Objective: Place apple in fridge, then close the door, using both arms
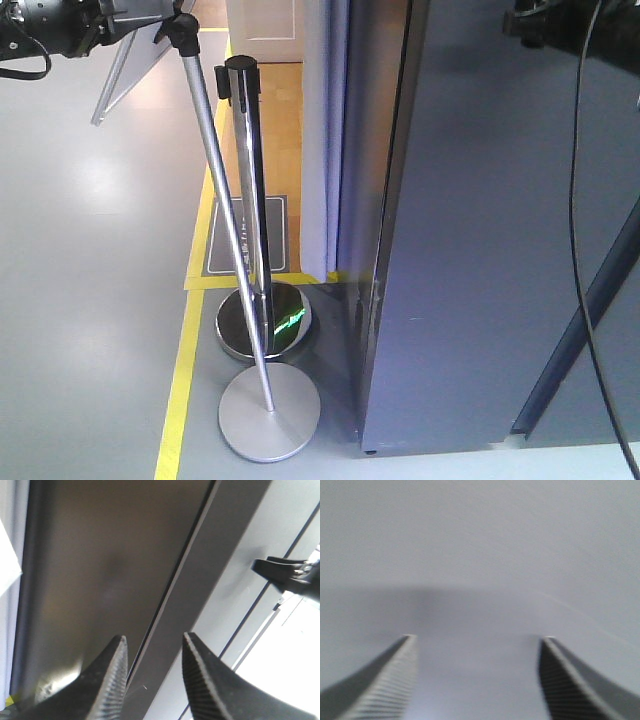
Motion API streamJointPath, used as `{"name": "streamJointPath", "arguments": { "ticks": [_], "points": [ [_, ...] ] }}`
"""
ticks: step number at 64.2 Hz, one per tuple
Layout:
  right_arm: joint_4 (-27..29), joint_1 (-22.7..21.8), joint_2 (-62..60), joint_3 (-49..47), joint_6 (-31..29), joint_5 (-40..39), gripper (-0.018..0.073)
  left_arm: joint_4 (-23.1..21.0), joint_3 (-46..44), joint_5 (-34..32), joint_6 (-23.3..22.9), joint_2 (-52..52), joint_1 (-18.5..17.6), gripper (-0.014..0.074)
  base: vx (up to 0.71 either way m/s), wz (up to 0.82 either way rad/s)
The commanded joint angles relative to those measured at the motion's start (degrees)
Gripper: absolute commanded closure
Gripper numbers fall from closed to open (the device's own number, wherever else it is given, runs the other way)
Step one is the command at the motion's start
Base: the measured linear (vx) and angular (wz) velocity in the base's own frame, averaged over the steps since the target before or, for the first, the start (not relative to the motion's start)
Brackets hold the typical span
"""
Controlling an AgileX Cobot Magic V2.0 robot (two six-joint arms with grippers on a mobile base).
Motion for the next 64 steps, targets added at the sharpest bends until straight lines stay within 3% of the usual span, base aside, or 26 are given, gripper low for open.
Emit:
{"name": "streamJointPath", "arguments": {
  "ticks": [1,11,20,24,40,53,64],
  "points": [
    [0.1,-0.1,-6.8,-2.3,-0.8,3.1,0.0199,0.0,-1.6,1.4,-0.4,-2.8,-0.1,0.0338,0.0,0.0],
    [0.1,-0.1,-12.4,-2.3,-0.8,13.3,0.0394,0.0,-1.6,0.9,-0.4,-4.1,-0.1,0.0419,0.0,0.0],
    [0.1,-0.1,-16.4,-2.3,-0.8,22.0,0.0571,0.0,-1.6,0.6,-0.4,-5.9,-0.1,0.0551,0.0,0.0],
    [0.1,-0.1,-18.1,-2.2,-0.8,25.3,0.057,0.0,-1.6,-0.9,-0.4,-6.9,-0.1,0.0605,0.0,0.0],
    [0.1,-0.1,-22.3,-0.1,-1.0,30.3,0.0565,0.0,-1.6,-7.6,-0.4,-11.3,-0.1,0.0603,0.0,0.0],
    [0.4,-0.1,-29.3,13.5,-3.2,25.5,0.0564,0.0,0.3,-12.4,-0.4,-15.0,-0.1,0.0603,0.0,0.0],
    [0.9,-0.1,-38.3,28.2,-4.2,24.6,0.0564,0.0,13.4,-10.9,-0.4,-21.2,-0.1,0.0603,0.0,0.0]
  ]
}}
